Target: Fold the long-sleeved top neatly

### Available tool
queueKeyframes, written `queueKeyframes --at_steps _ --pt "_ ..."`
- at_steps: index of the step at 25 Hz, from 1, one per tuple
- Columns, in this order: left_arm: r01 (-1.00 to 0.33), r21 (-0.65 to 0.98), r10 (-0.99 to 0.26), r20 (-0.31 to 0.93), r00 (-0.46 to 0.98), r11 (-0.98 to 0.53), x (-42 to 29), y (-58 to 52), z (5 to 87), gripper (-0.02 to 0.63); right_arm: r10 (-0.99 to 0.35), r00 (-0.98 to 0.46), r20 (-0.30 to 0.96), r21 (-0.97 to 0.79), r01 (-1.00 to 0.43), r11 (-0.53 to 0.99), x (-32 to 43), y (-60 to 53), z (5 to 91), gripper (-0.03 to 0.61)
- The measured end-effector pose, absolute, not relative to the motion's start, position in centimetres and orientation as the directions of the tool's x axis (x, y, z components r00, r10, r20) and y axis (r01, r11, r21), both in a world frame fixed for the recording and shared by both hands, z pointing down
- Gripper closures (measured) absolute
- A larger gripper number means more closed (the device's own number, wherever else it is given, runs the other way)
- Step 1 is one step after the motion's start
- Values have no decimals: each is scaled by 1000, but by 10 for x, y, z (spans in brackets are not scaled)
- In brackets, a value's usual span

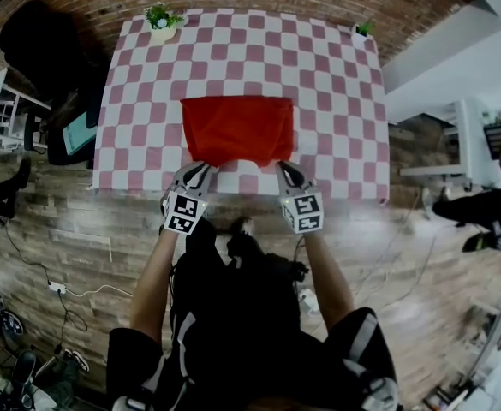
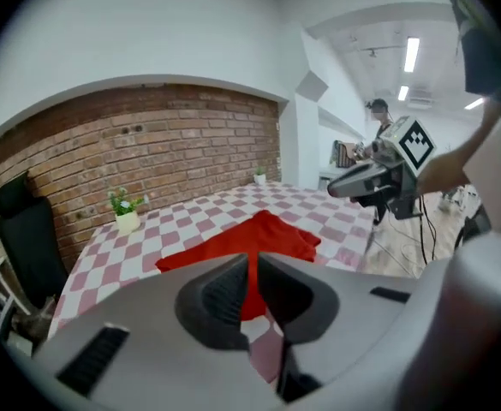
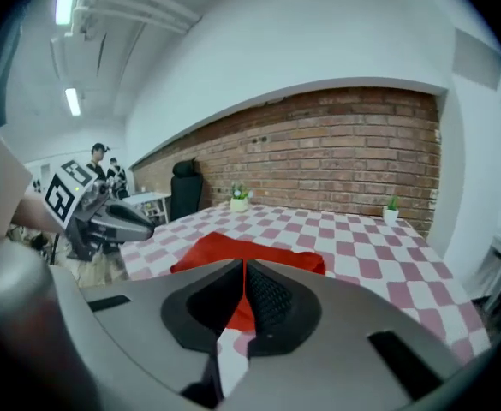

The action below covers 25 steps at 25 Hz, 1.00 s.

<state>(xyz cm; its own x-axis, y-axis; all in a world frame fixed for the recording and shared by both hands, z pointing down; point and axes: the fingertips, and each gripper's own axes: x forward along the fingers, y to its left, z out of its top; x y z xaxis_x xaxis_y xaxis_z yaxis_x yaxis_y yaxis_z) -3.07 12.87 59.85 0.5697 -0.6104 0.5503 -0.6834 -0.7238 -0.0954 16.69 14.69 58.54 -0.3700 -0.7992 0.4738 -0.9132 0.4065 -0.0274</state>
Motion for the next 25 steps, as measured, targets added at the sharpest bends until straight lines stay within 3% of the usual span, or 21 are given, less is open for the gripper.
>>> queueKeyframes --at_steps 2,8,25 --pt "-754 -81 -686 486 541 -652 -36 128 573 606 -837 -365 409 -77 -927 367 171 147 564 569" --pt "-879 -18 -808 403 429 -476 -58 138 534 607 -871 -401 285 -135 -916 377 163 149 512 571" --pt "-882 56 -821 342 457 -467 -97 97 500 607 -884 -390 258 -87 -921 381 98 96 461 571"
